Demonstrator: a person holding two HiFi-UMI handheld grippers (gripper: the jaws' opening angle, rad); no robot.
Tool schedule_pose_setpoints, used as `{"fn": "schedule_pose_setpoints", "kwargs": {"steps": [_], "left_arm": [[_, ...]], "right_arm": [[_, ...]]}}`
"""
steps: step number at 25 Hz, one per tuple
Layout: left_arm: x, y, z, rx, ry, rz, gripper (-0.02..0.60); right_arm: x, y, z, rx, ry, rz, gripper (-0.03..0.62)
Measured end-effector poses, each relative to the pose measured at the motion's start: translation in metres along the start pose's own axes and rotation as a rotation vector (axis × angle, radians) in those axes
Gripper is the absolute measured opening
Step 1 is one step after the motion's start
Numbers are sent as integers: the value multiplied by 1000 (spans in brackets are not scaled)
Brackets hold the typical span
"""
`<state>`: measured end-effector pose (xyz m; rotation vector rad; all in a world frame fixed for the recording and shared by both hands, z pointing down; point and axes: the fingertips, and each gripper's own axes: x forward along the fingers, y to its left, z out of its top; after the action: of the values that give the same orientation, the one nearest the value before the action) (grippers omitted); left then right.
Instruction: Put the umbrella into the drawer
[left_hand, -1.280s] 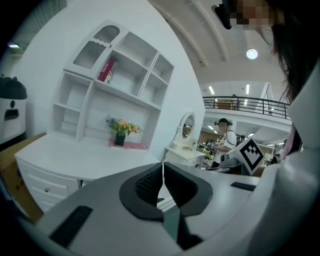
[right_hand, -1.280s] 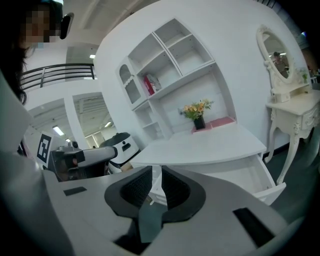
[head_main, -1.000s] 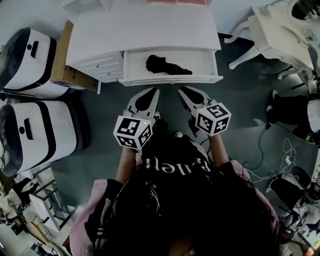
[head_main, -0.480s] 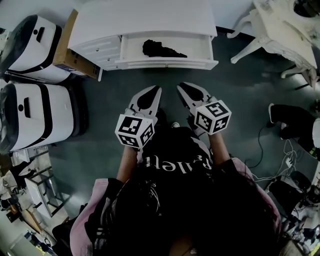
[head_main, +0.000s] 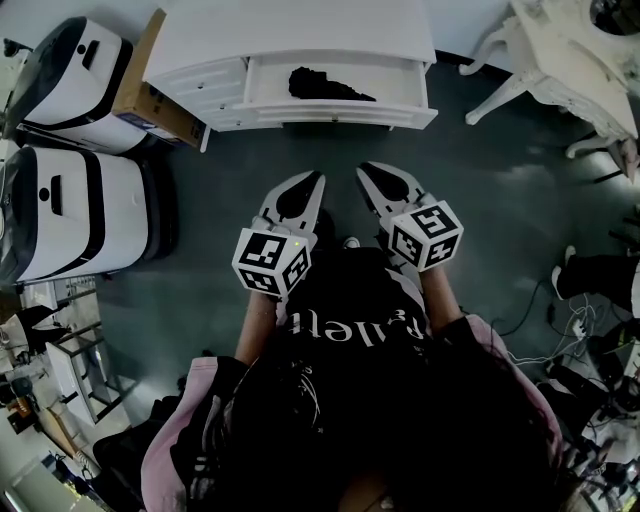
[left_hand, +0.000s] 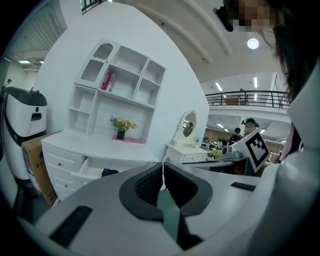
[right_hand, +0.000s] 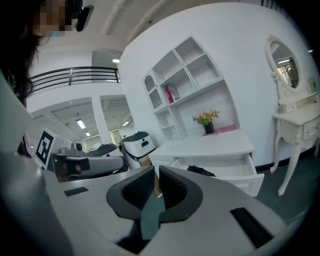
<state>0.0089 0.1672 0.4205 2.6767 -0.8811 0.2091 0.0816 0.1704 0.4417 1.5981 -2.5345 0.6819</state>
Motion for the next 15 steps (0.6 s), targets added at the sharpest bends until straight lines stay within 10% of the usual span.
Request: {"fn": "schedule_pose_setpoints", "kwargs": {"steps": [15], "left_arm": [[-19, -3, -7, 3, -7, 26, 21]], "right_arm": [[-2, 19, -14, -20, 31, 39, 60]]}}
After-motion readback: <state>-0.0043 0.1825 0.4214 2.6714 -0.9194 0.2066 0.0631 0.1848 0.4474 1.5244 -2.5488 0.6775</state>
